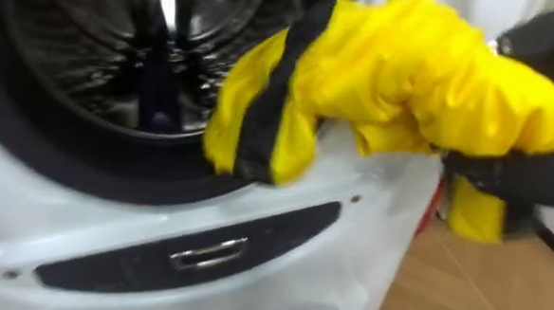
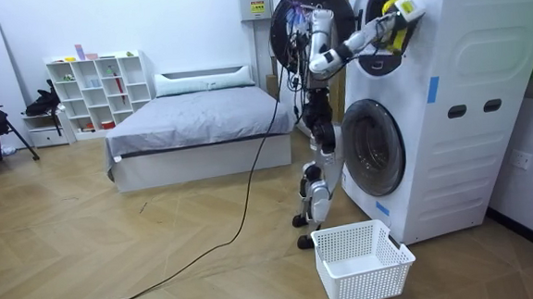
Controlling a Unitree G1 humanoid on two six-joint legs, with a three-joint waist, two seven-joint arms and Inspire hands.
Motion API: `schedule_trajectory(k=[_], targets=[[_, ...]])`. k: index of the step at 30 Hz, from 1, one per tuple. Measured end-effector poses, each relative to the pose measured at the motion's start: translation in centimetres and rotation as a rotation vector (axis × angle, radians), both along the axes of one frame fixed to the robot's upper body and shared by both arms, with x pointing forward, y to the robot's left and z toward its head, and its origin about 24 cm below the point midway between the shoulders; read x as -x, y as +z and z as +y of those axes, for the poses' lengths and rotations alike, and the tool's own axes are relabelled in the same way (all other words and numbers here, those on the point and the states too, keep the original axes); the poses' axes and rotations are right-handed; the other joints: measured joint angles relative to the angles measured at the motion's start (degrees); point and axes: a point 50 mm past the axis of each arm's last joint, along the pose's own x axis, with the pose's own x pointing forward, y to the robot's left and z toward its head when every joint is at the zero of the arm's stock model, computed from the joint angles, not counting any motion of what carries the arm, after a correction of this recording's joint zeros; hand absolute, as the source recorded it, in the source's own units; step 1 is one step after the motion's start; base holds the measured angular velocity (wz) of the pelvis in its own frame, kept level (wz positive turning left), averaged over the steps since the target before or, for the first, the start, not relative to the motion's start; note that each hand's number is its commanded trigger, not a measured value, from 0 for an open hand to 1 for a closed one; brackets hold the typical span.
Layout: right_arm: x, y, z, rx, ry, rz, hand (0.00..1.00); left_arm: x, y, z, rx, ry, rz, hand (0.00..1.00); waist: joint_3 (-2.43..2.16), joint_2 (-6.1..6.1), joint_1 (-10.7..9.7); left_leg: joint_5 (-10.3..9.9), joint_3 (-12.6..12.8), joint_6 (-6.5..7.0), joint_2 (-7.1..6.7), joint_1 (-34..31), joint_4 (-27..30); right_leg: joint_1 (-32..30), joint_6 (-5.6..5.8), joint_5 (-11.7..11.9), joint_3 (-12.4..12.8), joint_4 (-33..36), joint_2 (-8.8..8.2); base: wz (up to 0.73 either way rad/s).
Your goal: Pick clothes from washing machine
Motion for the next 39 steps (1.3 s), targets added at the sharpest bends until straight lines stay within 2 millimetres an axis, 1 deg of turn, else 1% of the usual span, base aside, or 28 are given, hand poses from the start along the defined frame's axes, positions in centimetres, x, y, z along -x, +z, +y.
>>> schedule_trajectory(k=[1,2,3,4,5,6,7,8,10,11,12,13,14,16,17,19,20,21,22,23,24,26,28,30,31,34,36,39], targets=[[0.0,-1.5,-0.8,-0.014,-0.038,0.072,1.0,-1.0,0.0,-0.2,0.004,-0.031,-0.015,0.0,0.25,0.38,-0.2,-0.23,1.33,-0.03,0.37,0.17,0.0,-0.4,0.03,0.33,1.2,0.06,0.42,-0.65],[-0.1,-2.4,-1.2,-0.025,-0.06,0.116,1.0,-1.4,0.0,-0.3,0.005,-0.045,-0.02,0.0,0.22,0.35,-0.25,-0.32,2.11,-0.1,0.52,0.25,-0.01,-0.89,0.02,0.45,1.9,0.08,0.58,-0.65],[-0.1,-4.0,-2.0,-0.033,-0.102,0.198,1.0,-2.2,0.0,-0.5,0.007,-0.064,-0.022,0.0,0.22,0.38,-0.54,-0.64,3.71,-0.23,0.85,0.51,-0.03,-1.36,-0.05,0.63,3.4,0.24,1.02,-0.76],[-0.4,-5.3,-2.3,-0.044,-0.122,0.264,1.0,-1.7,-0.3,-0.7,0.018,-0.046,0.016,0.0,0.43,0.83,-1.16,-0.97,5.47,-0.33,1.22,0.6,0.03,-2.12,-0.04,0.78,4.69,1.04,1.45,-0.76],[-0.5,-6.0,-2.6,-0.06,-0.137,0.295,1.0,-1.6,-0.3,-0.7,0.021,-0.039,0.022,0.0,0.62,1.04,-1.53,-1.09,6.12,-0.35,1.37,0.55,0.2,-2.52,-0.02,0.9,5.03,1.2,1.59,-0.76],[-0.6,-7.4,-3.4,-0.085,-0.179,0.354,1.0,-1.5,-0.4,-0.9,0.024,-0.038,0.046,0.0,0.7,1.43,-1.81,-1.2,7.66,-0.37,1.53,0.27,0.26,-3.86,-0.02,0.98,5.98,1.79,1.85,-0.59],[-0.6,-8.9,-3.9,-0.111,-0.232,0.411,1.0,-1.3,-0.5,-1.0,0.028,-0.035,0.061,0.0,0.56,1.9,-2.43,-1.24,8.91,-0.36,1.65,-0.45,0.33,-5.17,-0.09,1.08,6.36,2.23,1.94,-0.53],[-0.6,-9.7,-4.2,-0.134,-0.254,0.441,1.0,-1.2,-0.6,-1.0,0.032,-0.028,0.065,0.0,0.59,2.17,-2.82,-1.24,9.24,-0.36,1.7,-0.69,0.31,-5.62,-0.07,1.25,6.81,2.27,2.07,-0.44],[-0.4,-13.0,-4.8,-0.185,-0.33,0.57,1.0,-0.9,-0.8,-1.2,0.039,-0.031,0.104,0.0,0.43,2.82,-3.91,-1.24,11.07,-0.37,1.83,-1.46,0.38,-7.55,-0.13,1.34,8.74,3.22,2.58,-0.43],[-0.3,-13.7,-4.9,-0.185,-0.345,0.598,1.0,-0.8,-0.9,-1.3,0.04,-0.027,0.113,0.0,0.4,2.94,-4.3,-1.25,11.67,-0.39,1.93,-1.6,0.39,-7.96,-0.13,1.34,9.09,3.41,2.71,-0.42],[0.0,-15.2,-5.1,-0.204,-0.374,0.651,1.0,-0.6,-0.9,-1.3,0.043,-0.015,0.122,0.0,0.43,3.15,-4.66,-1.38,12.35,-0.58,2.05,-1.88,0.58,-8.64,-0.16,1.36,10.44,3.69,3.08,-0.32],[0.4,-16.7,-5.2,-0.223,-0.409,0.707,1.0,-0.5,-1.0,-1.4,0.043,-0.016,0.136,0.0,0.63,3.57,-5.48,-1.8,12.84,-0.69,2.48,-2.54,1.55,-9.1,-0.18,1.37,10.6,3.7,3.23,-0.27],[0.6,-17.5,-5.2,-0.225,-0.427,0.735,1.0,-0.4,-1.0,-1.4,0.045,-0.016,0.141,0.0,0.78,3.8,-5.84,-2.06,12.95,-0.73,2.6,-2.79,2.01,-9.3,-0.18,1.37,10.81,3.58,3.35,-0.21],[1.8,-20.5,-5.6,-0.248,-0.518,0.845,1.0,-0.5,-1.1,-1.7,0.059,-0.009,0.14,0.0,0.63,5.24,-6.18,-2.48,13.64,-0.75,2.86,-4.33,2.87,-11.1,-0.18,1.37,11.79,4.03,3.63,-0.23],[2.0,-21.1,-5.6,-0.255,-0.536,0.865,1.0,-0.5,-1.1,-1.7,0.064,-0.007,0.138,0.0,0.67,5.69,-6.59,-2.48,13.7,-0.74,2.85,-4.79,2.98,-11.56,-0.1,1.44,11.81,4.08,3.6,-0.11],[3.0,-23.5,-5.7,-0.259,-0.592,0.955,1.0,-0.5,-1.2,-2.2,0.083,-0.001,0.14,0.0,0.77,7.33,-7.59,-2.47,14.39,-0.72,2.53,-5.57,2.94,-13.05,-0.05,1.48,12.05,4.98,3.68,-0.15],[3.3,-24.1,-5.7,-0.247,-0.608,0.983,1.0,-0.5,-1.3,-2.3,0.087,-0.005,0.142,0.0,0.72,7.71,-7.6,-2.47,14.74,-0.72,2.51,-5.69,2.88,-13.29,-0.05,1.47,12.33,5.02,3.75,-0.23],[3.9,-25.1,-5.6,-0.22,-0.632,1.028,1.0,-0.8,-1.3,-2.5,0.094,-0.014,0.139,0.0,0.53,8.46,-7.61,-2.47,15.11,-0.72,2.49,-6.38,2.92,-14.12,-0.05,1.47,13.02,5.11,3.86,-0.21],[4.4,-25.9,-5.6,-0.217,-0.656,1.061,1.0,-1.0,-1.4,-2.7,0.104,-0.017,0.135,0.0,0.83,9.09,-7.47,-2.47,15.46,-0.72,2.48,-6.6,2.93,-14.46,0.02,1.57,13.53,5.05,4.0,-0.19],[4.6,-26.1,-5.6,-0.219,-0.668,1.073,1.0,-1.0,-1.4,-2.9,0.11,-0.017,0.132,0.0,0.75,9.42,-7.48,-2.46,15.65,-0.72,2.48,-6.79,2.95,-14.79,0.02,1.59,13.65,5.15,4.03,-0.17],[4.9,-26.5,-5.6,-0.22,-0.687,1.087,1.0,-1.1,-1.6,-3.4,0.123,-0.017,0.126,0.0,0.69,10.17,-7.5,-2.46,15.93,-0.71,2.44,-7.23,3.03,-15.44,0.03,1.6,14.03,5.4,4.1,-0.22],[4.5,-27.0,-5.6,-0.224,-0.708,1.096,1.0,-1.2,-1.7,-3.8,0.136,-0.017,0.123,0.0,0.79,10.95,-7.39,-2.46,16.44,-0.71,2.41,-7.78,3.09,-16.64,0.13,1.66,15.1,5.96,4.42,-0.29],[4.0,-27.3,-5.7,-0.228,-0.735,1.096,1.0,-1.3,-1.8,-4.4,0.15,-0.036,0.126,0.0,0.6,12.34,-7.58,-2.45,16.63,-0.7,2.4,-8.78,3.21,-17.91,0.25,1.83,15.15,6.05,4.54,-0.19],[3.6,-27.2,-5.8,-0.23,-0.756,1.08,1.0,-1.4,-1.9,-4.9,0.16,-0.061,0.118,0.0,0.57,13.37,-7.64,-2.43,16.63,-0.68,2.38,-9.47,3.36,-18.8,0.24,1.87,15.28,6.41,4.59,-0.09],[3.1,-27.1,-5.8,-0.232,-0.766,1.066,1.0,-1.6,-1.9,-5.1,0.166,-0.073,0.11,0.0,0.66,13.86,-7.68,-2.39,16.63,-0.64,2.29,-9.97,3.46,-19.67,0.24,1.86,15.8,7.09,4.69,-0.09],[2.0,-27.3,-5.8,-0.241,-0.79,1.039,1.0,-2.0,-1.9,-5.3,0.183,-0.054,0.08,0.0,0.73,14.48,-7.67,-2.15,16.66,-0.55,2.25,-11.3,3.85,-21.44,0.23,1.84,16.27,8.18,4.87,-0.09],[1.6,-27.6,-5.8,-0.257,-0.809,1.046,1.0,-2.2,-1.9,-5.2,0.186,-0.048,0.069,0.0,0.76,14.51,-7.65,-1.97,16.65,-0.55,2.19,-11.85,3.89,-22.35,0.16,1.77,16.38,8.92,4.93,-0.04],[1.8,-28.0,-6.0,-0.278,-0.835,1.057,1.0,-2.6,-1.9,-5.2,0.188,-0.046,0.051,0.0,0.73,14.67,-7.63,-1.64,16.67,-0.49,2.03,-12.97,4.0,-23.62,0.06,1.52,16.4,9.98,4.89,0.01]])
